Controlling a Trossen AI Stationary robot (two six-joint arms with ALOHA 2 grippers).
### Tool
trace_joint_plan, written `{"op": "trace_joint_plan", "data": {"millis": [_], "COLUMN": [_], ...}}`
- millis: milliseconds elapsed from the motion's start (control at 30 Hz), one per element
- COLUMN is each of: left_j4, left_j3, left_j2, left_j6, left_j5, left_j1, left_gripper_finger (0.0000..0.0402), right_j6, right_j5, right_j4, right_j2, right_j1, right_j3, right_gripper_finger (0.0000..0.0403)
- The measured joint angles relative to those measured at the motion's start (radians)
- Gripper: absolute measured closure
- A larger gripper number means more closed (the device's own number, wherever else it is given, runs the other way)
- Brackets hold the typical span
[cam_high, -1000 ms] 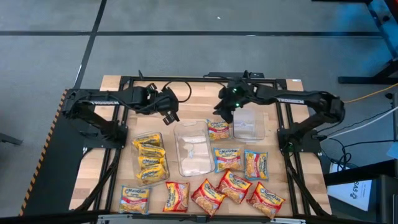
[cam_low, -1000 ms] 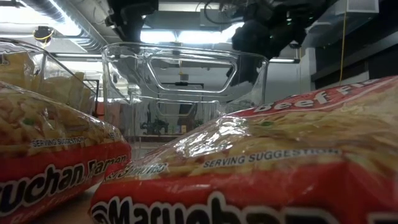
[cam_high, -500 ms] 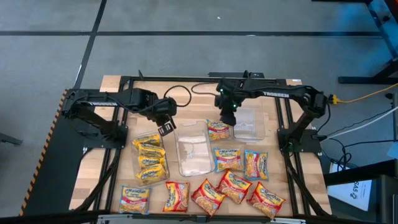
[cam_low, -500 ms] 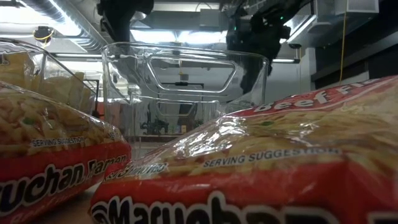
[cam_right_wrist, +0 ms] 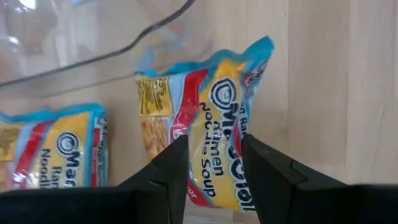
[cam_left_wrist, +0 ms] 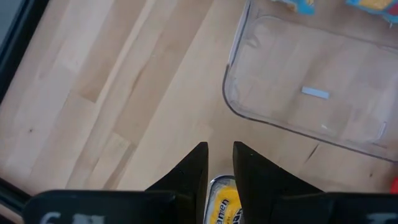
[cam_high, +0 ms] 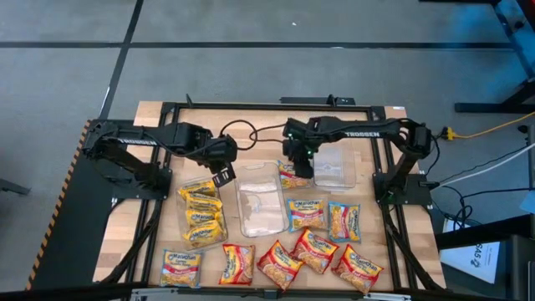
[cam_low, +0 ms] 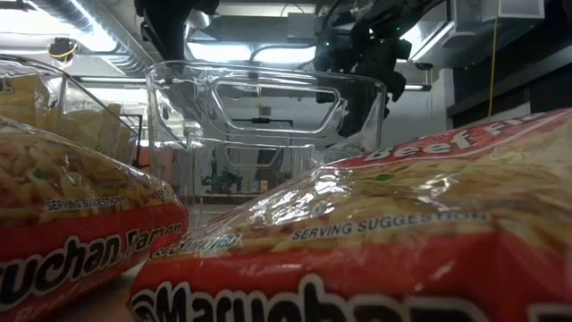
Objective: Sort Maruchan noodles
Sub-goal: Put the blue noodle pack into the right transparent bin
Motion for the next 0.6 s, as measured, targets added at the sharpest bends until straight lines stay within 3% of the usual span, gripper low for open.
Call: {"op": "trace_joint_plan", "data": {"millis": [200, 367, 467, 600], "left_j4": [0.005, 0.006, 0.006, 0.006], "left_j3": [0.000, 0.000, 0.000, 0.000], "left_j2": [0.000, 0.000, 0.000, 0.000], "left_j6": [-0.019, -0.019, -0.019, -0.019], "left_j5": [0.000, 0.001, 0.002, 0.002], "left_j1": [0.000, 0.000, 0.000, 0.000], "left_gripper_finger": [0.0333, 0.0333, 0.0333, 0.0333], "right_j6": [-0.006, 0.023, 0.025, 0.026], "right_j5": [0.113, 0.121, 0.140, 0.132], "right_j4": [0.004, 0.006, 0.017, 0.027], "right_j2": [0.043, 0.068, 0.068, 0.068], "right_j1": [0.031, 0.030, 0.030, 0.030], "right_j3": [0.000, 0.000, -0.001, 0.001], "right_gripper_finger": [0.0258, 0.0263, 0.0288, 0.0353]}}
